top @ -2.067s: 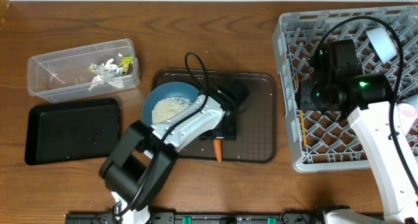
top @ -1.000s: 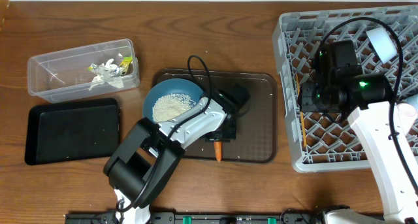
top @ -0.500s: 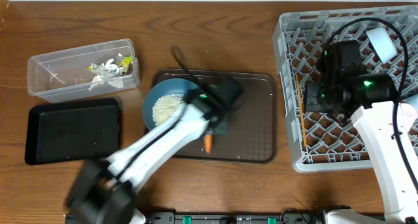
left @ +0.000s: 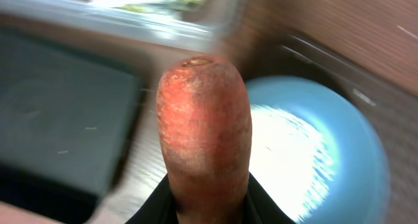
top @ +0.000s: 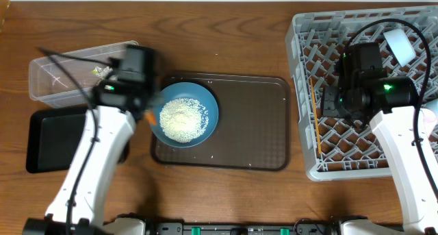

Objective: Sort waste into correct bins and load items into the dishwasher rack
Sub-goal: 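Carry the carrot left and release it onto the black tray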

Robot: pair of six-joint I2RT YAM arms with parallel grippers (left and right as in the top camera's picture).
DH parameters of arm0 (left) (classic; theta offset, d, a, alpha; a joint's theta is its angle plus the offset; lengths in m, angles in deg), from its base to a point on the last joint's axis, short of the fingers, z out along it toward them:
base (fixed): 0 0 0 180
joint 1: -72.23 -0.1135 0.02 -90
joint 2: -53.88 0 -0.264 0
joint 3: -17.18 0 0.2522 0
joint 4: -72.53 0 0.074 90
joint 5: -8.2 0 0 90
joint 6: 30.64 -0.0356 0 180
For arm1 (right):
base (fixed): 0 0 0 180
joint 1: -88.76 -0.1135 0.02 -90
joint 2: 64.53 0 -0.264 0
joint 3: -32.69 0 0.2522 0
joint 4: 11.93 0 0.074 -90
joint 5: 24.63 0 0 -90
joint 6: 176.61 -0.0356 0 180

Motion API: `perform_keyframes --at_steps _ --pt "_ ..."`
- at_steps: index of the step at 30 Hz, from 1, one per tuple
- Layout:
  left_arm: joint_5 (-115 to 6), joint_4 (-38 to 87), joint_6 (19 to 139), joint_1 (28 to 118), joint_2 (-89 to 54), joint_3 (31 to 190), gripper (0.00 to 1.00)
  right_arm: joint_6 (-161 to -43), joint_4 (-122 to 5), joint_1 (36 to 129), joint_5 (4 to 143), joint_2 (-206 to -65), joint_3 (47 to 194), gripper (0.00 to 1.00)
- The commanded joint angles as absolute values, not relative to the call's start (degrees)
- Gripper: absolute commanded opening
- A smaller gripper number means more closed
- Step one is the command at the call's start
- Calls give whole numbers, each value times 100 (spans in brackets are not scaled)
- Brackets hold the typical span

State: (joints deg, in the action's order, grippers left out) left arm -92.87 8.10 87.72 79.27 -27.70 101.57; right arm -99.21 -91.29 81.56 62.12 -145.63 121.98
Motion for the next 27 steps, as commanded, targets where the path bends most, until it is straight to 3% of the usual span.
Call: perform_keyframes --at_steps 1,16,22,27 --pt "-9429 760 8682 7090 -3084 10218 19 -9967 -9162 8222 6171 -14573 12213 46" --pt "-9169 987 9159 4168 -4641 10166 19 -9967 -9280 8222 6168 -14573 12213 46" --pt "-8559 1116 9154 3687 -4818 10168 32 -9967 -9287 8222 6171 -14573 12213 46" --pt "-8417 1101 9152 3657 -4802 10168 56 -9956 -9339 8222 6164 -14573 12213 45"
